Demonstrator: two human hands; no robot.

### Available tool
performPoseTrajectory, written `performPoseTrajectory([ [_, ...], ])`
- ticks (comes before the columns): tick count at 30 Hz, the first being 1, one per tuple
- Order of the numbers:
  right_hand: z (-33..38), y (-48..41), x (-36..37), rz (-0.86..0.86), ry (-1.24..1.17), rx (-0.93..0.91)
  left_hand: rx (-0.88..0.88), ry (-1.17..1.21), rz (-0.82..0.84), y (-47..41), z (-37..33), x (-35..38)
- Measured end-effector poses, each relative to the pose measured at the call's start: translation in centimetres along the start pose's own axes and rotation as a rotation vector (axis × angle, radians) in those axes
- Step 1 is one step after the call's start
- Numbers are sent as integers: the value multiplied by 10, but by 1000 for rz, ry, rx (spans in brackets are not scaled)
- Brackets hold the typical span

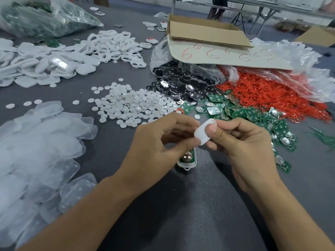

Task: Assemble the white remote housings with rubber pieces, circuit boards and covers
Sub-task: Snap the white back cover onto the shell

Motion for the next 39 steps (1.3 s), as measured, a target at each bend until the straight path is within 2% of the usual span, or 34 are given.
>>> performPoseTrajectory([
  [6,2,3,-1,-14,12,-24,19,133,-20,-1,-1,-1],
  [11,8,-1,3,59,102,-106,36,32,-48,0,-4,-2],
  [14,27,6,-16,-129,403,-257,4,-215,-88,2,-6,-7],
  [16,38,9,-23,-200,692,-320,-104,-447,-73,7,-3,-7],
  [19,33,4,-17,-83,1034,-218,-293,-620,46,15,11,0],
  [22,18,5,2,160,1241,-118,-338,-680,103,18,15,4],
  [27,21,7,18,326,1307,-132,-333,-636,151,17,12,2],
  [31,6,7,25,462,1353,-46,-332,-572,179,18,13,3],
  [39,1,13,15,565,1374,59,-286,-456,30,14,13,-4],
])
Point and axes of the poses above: each hand's wrist, its own y-axis away from the middle knuckle, its own x-axis out of the palm, z = x × y, the point moved 9 cm from there along -y, towards the middle knuckle, and after that the axes turned 11 degrees about z, right-handed, at the moved point
